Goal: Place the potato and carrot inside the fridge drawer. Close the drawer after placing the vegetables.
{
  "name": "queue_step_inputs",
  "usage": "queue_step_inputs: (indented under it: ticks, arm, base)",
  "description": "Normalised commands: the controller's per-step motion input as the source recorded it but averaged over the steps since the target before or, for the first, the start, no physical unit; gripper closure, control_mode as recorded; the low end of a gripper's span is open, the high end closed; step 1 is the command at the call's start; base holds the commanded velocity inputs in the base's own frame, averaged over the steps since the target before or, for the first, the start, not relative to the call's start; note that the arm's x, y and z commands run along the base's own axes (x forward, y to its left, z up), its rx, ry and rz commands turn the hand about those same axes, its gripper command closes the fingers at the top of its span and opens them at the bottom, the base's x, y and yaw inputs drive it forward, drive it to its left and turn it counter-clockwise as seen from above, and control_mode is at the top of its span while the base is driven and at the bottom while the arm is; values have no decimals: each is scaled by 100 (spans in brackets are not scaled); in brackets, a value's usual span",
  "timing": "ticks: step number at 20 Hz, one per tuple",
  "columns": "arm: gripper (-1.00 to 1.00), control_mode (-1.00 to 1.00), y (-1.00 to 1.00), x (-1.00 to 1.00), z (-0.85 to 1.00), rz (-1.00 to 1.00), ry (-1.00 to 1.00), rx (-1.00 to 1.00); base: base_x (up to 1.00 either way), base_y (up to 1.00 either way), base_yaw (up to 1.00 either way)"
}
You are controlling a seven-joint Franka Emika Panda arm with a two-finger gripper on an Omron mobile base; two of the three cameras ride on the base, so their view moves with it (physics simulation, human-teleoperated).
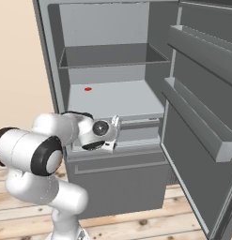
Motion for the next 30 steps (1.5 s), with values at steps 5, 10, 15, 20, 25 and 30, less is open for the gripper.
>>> queue_step_inputs:
  ticks: [5, 10, 15, 20, 25, 30]
  arm:
    - [-100, -100, -4, 84, -2, 21, 11, 21]
    - [-100, -100, 4, 18, -32, 26, 2, 16]
    - [-100, -100, 12, 7, -56, 24, 0, 13]
    - [-100, -100, 7, 0, -63, 21, 0, 13]
    - [-100, -100, 15, 8, -63, 16, 0, 11]
    - [-100, -100, 21, 58, -44, 8, 0, 9]
  base:
    - [0, 0, 0]
    - [0, 0, 0]
    - [0, 0, 0]
    - [0, 0, 0]
    - [0, 0, 0]
    - [0, 0, 0]
